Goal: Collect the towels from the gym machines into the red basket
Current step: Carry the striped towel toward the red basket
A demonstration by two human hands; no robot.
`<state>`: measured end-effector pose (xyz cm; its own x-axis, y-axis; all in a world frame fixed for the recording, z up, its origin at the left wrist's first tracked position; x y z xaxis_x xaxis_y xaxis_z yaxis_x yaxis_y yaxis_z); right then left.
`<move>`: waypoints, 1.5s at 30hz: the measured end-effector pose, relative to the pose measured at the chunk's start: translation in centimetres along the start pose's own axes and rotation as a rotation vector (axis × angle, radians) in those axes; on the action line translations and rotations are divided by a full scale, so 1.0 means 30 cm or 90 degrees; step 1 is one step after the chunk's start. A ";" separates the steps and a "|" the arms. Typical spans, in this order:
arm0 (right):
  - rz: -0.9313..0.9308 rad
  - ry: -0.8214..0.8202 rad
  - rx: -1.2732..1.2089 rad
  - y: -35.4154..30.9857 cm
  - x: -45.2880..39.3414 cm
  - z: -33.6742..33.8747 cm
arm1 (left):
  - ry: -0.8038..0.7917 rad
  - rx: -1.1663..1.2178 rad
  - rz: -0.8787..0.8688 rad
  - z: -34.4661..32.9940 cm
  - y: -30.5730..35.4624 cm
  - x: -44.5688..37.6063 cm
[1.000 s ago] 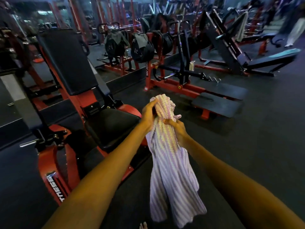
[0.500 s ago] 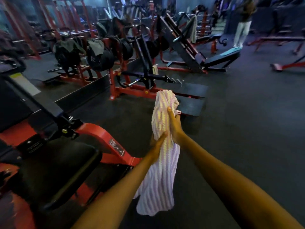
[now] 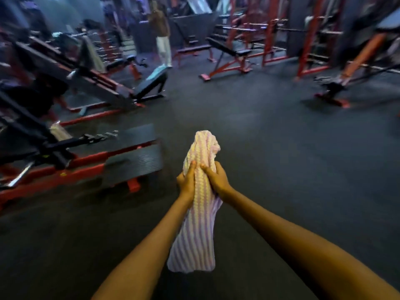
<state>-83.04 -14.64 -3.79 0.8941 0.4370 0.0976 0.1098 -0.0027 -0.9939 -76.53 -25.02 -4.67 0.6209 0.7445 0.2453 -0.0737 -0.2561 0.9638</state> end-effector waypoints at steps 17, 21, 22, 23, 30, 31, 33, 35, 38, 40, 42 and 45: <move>0.089 0.304 -0.042 -0.191 -0.760 1.119 | -0.335 -0.175 -0.116 -1.416 0.017 -0.338; 0.101 0.325 -0.050 -0.204 -0.861 1.380 | -0.371 -0.203 -0.134 -1.727 -0.025 -0.386; 0.101 0.333 -0.048 -0.204 -0.888 1.438 | -0.389 -0.205 -0.140 -1.798 -0.035 -0.397; 0.098 0.342 -0.043 -0.206 -0.926 1.503 | -0.404 -0.203 -0.138 -1.880 -0.056 -0.417; 0.108 0.478 -0.018 -0.206 -1.287 1.931 | -0.461 -0.137 -0.095 -2.440 -0.162 -0.642; 0.107 0.493 -0.023 -0.211 -1.340 1.988 | -0.500 -0.144 -0.093 -2.524 -0.170 -0.671; 0.107 0.528 -0.026 -0.244 -1.463 2.113 | -0.598 -0.169 -0.083 -2.704 -0.159 -0.707; 0.098 0.558 -0.022 -0.277 -1.578 2.232 | -0.674 -0.181 -0.072 -2.875 -0.142 -0.746; 0.100 0.586 -0.033 -0.319 -1.732 2.400 | -0.711 -0.178 -0.100 -3.124 -0.108 -0.827; 0.099 0.605 -0.049 -0.342 -1.825 2.502 | -0.704 -0.184 -0.105 -3.283 -0.101 -0.880; 0.092 0.615 -0.054 -0.353 -1.902 2.590 | -0.686 -0.188 -0.100 -3.401 -0.111 -0.917; 0.087 0.623 -0.048 -0.364 -2.063 2.766 | -0.683 -0.187 -0.108 -3.628 -0.142 -0.990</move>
<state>-175.60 32.99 -3.17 0.8616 -0.5074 0.0143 -0.0242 -0.0691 -0.9973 -179.60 21.07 -4.71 0.9801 -0.1962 0.0286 -0.0174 0.0585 0.9981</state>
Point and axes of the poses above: each hand's wrist, its own x-axis away from the middle knuckle, its own z-axis out of the back of the hand, y = z × x, the point moved 8 cm from there along -x, towards the middle knuckle
